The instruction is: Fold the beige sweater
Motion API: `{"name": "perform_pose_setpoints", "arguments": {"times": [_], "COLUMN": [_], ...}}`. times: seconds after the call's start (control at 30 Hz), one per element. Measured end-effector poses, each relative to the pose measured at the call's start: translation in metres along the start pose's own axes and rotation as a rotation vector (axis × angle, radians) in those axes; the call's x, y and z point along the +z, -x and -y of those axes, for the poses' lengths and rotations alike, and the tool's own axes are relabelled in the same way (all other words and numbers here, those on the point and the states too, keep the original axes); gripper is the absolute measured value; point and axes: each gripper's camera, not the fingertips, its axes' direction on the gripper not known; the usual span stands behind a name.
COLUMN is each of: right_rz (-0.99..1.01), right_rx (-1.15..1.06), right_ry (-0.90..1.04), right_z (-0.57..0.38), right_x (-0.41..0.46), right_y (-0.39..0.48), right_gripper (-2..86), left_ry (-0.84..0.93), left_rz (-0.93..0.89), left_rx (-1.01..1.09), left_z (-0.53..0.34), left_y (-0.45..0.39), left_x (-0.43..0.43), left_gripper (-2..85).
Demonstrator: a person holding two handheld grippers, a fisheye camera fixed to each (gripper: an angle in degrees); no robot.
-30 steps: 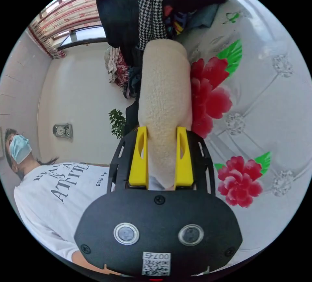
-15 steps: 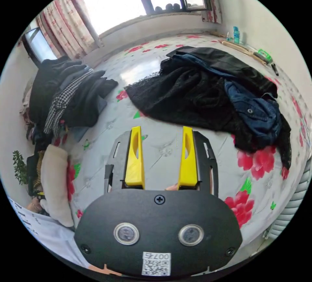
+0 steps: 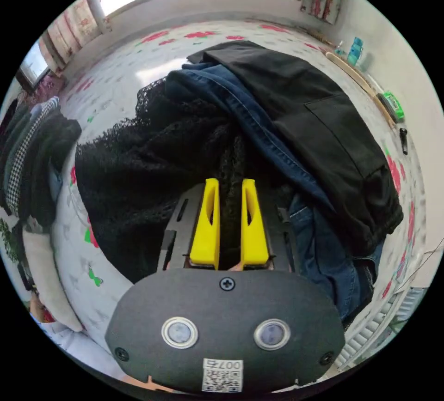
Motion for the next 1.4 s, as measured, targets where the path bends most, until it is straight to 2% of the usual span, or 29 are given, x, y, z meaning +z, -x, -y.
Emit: {"name": "perform_pose_setpoints", "arguments": {"times": [0.1, 0.17, 0.4, 0.57, 0.6, 0.7, 0.8, 0.9, 0.93, 1.0, 1.03, 1.07, 1.13, 1.23, 1.3, 1.4], "right_rz": [-0.218, -0.288, -0.381, -0.289, -0.299, -0.269, -0.089, -0.115, -0.07, -0.121, -0.122, -0.082, 0.22, 0.599, 0.701, 0.762], "right_rx": [-0.197, -0.222, 0.037, 0.252, 0.258, 0.204, 0.037, -0.182, -0.269, -0.353, -0.364, -0.372, -0.366, -0.356, -0.353, -0.234], "right_ry": [0.042, 0.05, 0.141, 0.212, 0.21, 0.021, -0.13, -0.126, -0.09, 0.056, 0.063, 0.044, -0.071, -0.031, 0.057, -0.009], "right_z": [-0.027, -0.057, -0.242, -0.33, -0.333, -0.331, -0.314, -0.286, -0.274, -0.257, -0.252, -0.25, -0.238, -0.21, -0.198, -0.209], "right_x": [0.001, -0.005, -0.061, -0.112, -0.131, -0.191, -0.226, -0.233, -0.236, -0.231, -0.234, -0.238, -0.251, -0.217, -0.189, -0.19], "right_y": [0.01, -0.001, -0.096, -0.137, -0.129, -0.073, -0.001, 0.059, 0.074, 0.087, 0.089, 0.09, 0.089, 0.106, 0.122, 0.097], "right_gripper": [2.7, 1.7, 1.4, 3.6, 4.1, 5.1, 6.1, 7.3, 7.6, 8.2, 8.6, 8.7, 9.4, 9.6, 9.3, 8.5], "left_ry": [-0.023, -0.031, 0.055, 0.052, 0.029, -0.025, -0.025, -0.029, -0.048, -0.088, -0.121, -0.136, -0.181, -0.125, -0.09, -0.014], "left_rz": [-0.02, -0.03, 0.025, -0.052, -0.076, -0.158, -0.279, -0.278, -0.239, -0.196, -0.159, -0.143, -0.149, -0.196, -0.164, -0.046], "left_rx": [0.016, 0.027, 0.18, 0.197, 0.185, 0.113, 0.027, -0.002, -0.003, -0.006, -0.018, -0.024, -0.029, 0.011, 0.067, 0.185], "left_z": [0.017, 0.025, 0.047, 0.052, 0.052, 0.049, 0.038, 0.017, 0.009, -0.002, -0.006, -0.007, 0.0, 0.03, 0.049, 0.065], "left_y": [-0.014, -0.021, -0.064, -0.092, -0.099, -0.107, -0.087, -0.069, -0.065, -0.062, -0.06, -0.059, -0.054, -0.059, -0.074, -0.106], "left_x": [0.023, 0.035, 0.081, 0.128, 0.14, 0.161, 0.162, 0.143, 0.132, 0.118, 0.111, 0.11, 0.115, 0.149, 0.164, 0.176], "left_gripper": [11.3, 11.1, 10.1, 10.7, 10.9, 11.2, 11.6, 11.8, 11.9, 11.6, 11.6, 11.5, 11.4, 10.6, 9.7, 8.8]}}
